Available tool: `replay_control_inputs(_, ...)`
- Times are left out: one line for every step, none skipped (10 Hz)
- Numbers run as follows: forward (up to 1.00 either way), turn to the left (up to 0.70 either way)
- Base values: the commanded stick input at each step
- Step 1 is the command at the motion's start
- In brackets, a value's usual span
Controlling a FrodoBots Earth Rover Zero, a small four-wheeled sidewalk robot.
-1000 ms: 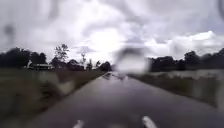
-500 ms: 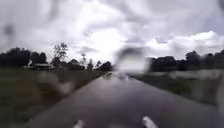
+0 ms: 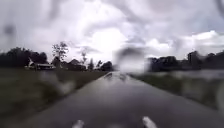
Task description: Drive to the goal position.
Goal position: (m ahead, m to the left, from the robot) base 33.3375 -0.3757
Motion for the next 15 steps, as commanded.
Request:
replay_control_inputs(0.85, 0.0)
replay_control_inputs(0.85, 0.0)
replay_control_inputs(0.85, 0.0)
replay_control_inputs(0.85, 0.0)
replay_control_inputs(0.85, 0.0)
replay_control_inputs(0.85, 0.0)
replay_control_inputs(0.85, 0.0)
replay_control_inputs(0.85, 0.0)
replay_control_inputs(0.85, 0.0)
replay_control_inputs(0.85, 0.0)
replay_control_inputs(0.85, 0.0)
replay_control_inputs(0.85, 0.0)
replay_control_inputs(0.85, 0.0)
replay_control_inputs(0.85, 0.0)
replay_control_inputs(0.85, 0.0)
